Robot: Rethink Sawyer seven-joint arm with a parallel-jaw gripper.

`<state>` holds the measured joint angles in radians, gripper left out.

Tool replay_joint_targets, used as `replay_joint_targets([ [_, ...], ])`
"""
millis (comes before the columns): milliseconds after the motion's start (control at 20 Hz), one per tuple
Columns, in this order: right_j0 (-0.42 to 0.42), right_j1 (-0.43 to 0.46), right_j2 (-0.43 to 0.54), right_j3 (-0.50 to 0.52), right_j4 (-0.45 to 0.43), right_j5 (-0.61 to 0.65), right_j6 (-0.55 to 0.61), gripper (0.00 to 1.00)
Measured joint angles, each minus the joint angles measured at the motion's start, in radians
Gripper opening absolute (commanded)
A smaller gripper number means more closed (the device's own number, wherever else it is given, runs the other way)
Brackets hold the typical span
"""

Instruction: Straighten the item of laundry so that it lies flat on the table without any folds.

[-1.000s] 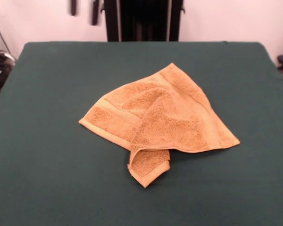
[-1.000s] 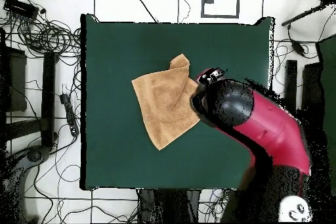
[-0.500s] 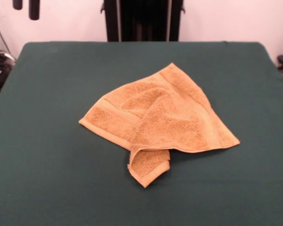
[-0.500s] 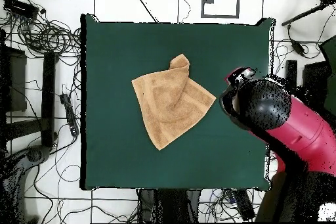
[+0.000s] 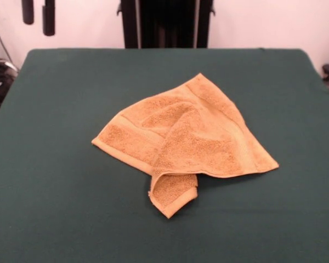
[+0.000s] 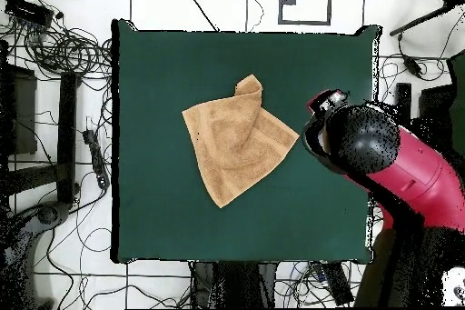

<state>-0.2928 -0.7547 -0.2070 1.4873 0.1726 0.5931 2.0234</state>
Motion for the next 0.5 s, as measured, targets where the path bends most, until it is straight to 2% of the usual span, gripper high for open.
replay_joint_targets([
  [500, -0.067, 0.002, 0.143, 0.007, -0.005, -0.017, 0.0, 1.0],
])
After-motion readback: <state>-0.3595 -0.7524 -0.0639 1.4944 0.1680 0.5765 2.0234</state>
